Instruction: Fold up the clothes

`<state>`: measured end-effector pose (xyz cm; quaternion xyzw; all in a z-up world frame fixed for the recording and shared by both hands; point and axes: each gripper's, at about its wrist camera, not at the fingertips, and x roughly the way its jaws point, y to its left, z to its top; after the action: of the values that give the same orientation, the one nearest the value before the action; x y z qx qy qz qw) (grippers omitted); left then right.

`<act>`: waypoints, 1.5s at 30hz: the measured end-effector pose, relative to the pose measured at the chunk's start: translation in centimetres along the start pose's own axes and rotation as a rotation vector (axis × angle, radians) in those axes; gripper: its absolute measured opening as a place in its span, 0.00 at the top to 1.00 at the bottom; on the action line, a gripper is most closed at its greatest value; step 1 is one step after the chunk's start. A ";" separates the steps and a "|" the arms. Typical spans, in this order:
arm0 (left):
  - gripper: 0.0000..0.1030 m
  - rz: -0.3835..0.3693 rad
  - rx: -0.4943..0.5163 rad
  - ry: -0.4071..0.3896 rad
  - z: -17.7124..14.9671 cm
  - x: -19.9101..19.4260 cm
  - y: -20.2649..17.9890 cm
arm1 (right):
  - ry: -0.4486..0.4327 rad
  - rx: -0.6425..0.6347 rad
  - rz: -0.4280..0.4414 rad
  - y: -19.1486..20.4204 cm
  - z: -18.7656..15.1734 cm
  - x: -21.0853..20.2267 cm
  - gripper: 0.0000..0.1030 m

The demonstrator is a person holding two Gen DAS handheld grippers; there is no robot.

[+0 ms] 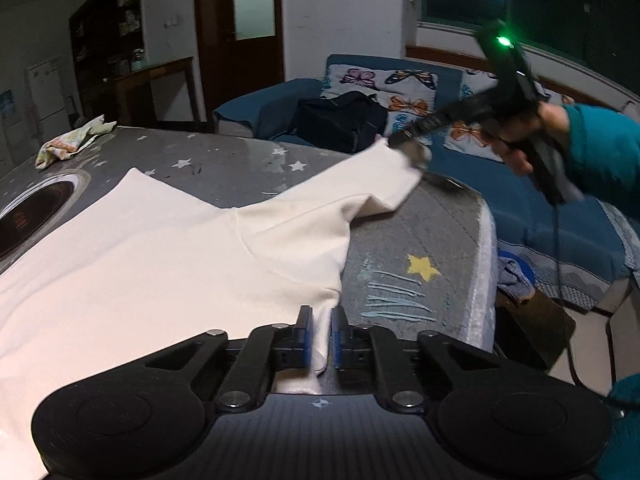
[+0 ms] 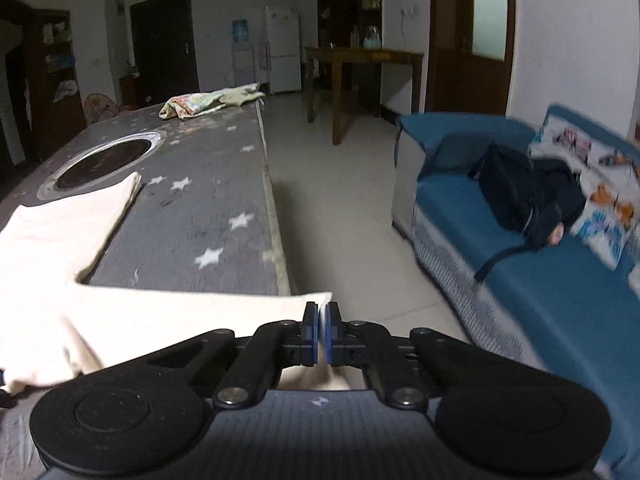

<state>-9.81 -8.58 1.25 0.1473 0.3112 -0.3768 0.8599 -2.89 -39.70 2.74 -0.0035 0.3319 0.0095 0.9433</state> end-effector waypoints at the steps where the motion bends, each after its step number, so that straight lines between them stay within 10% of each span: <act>1: 0.93 -0.010 0.011 0.000 -0.1 -0.1 0.0 | -0.017 -0.023 -0.020 0.3 0.5 0.1 0.97; 8: 0.92 -0.035 0.068 0.003 -0.5 -0.8 -0.3 | -0.075 -0.134 -0.097 1.9 3.2 2.2 0.97; 12: 0.90 -0.033 0.075 -0.020 0.2 -1.2 -0.4 | -0.063 -0.037 -0.033 1.1 3.0 1.8 0.70; 20: 0.79 -0.045 0.055 -0.059 2.2 0.5 -0.7 | 0.013 0.089 0.043 -1.6 0.8 1.6 0.56; 25: 0.81 -0.069 0.062 -0.011 1.8 1.9 -0.9 | 0.055 0.169 0.130 -2.8 -0.1 3.0 0.59; 27: 0.83 -0.078 0.063 -0.006 1.6 1.9 -0.9 | 0.052 0.174 0.166 -3.0 0.0 3.2 0.91; 30: 0.88 -0.097 0.069 -0.006 1.4 1.8 -0.9 | 0.024 0.097 0.119 -2.0 0.8 2.8 0.94; 41: 0.85 -0.096 0.061 -0.026 1.0 1.3 -1.1 | -0.010 -0.147 -0.025 2.3 2.4 5.0 0.91; 45: 0.84 -0.074 0.028 -0.066 1.2 -0.2 -0.7 | -0.049 -0.141 -0.033 3.2 2.5 3.9 0.74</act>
<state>-9.89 -9.52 2.25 0.1351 0.2829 -0.4174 0.8529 1.69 -36.43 2.22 -0.0751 0.3071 0.0175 0.9485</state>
